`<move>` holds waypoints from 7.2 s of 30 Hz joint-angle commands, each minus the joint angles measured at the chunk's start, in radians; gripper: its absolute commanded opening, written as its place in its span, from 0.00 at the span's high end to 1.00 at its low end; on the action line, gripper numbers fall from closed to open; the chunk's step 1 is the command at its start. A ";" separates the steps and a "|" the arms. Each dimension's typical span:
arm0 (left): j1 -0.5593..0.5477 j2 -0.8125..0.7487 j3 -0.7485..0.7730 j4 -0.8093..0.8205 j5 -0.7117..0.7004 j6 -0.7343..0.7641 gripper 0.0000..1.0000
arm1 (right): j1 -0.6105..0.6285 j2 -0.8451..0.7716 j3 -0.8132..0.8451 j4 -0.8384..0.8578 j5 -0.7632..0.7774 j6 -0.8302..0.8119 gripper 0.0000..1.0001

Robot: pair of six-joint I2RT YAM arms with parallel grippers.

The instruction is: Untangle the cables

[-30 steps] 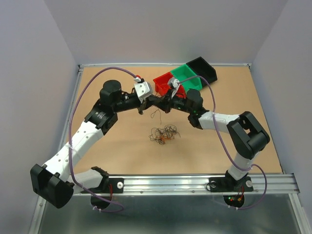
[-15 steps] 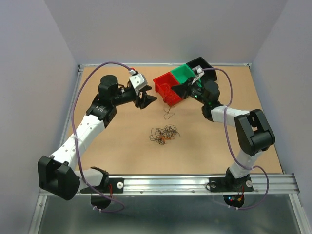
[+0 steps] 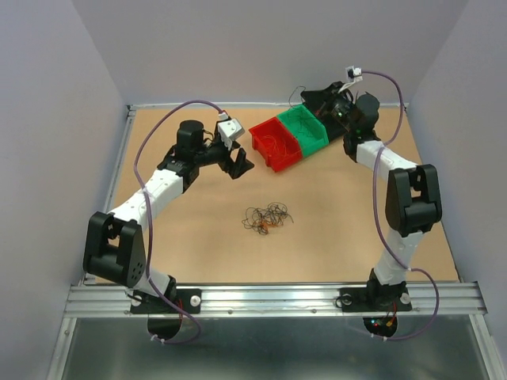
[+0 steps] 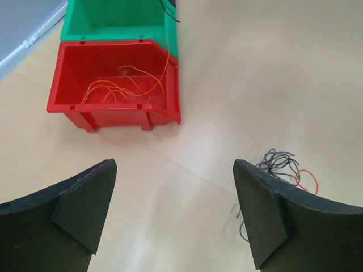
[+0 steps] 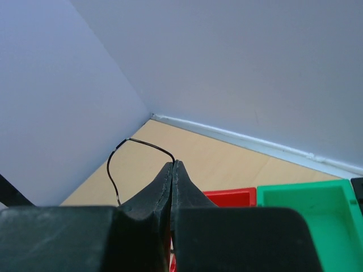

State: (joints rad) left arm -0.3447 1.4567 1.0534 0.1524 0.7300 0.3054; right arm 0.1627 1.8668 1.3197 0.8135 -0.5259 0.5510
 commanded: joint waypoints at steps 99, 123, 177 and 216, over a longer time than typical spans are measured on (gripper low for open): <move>0.000 0.085 0.053 0.059 -0.280 -0.034 0.09 | 0.204 0.368 0.454 -0.775 0.501 -0.542 0.83; -0.014 0.004 -0.021 0.056 -0.104 0.061 0.08 | 0.377 -0.314 -0.432 -0.593 0.408 -0.378 0.25; -0.306 0.401 0.238 -0.409 0.019 0.322 1.00 | 0.396 -0.994 -1.079 -0.142 0.626 -0.244 0.22; -0.297 -0.387 0.024 -0.164 -0.162 0.124 1.00 | 0.472 -0.222 -0.976 0.582 0.088 -0.224 0.99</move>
State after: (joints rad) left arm -0.6476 1.1587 1.1011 -0.1898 0.7143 0.5125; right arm 0.6300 1.6661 0.3931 1.2957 -0.5034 0.3550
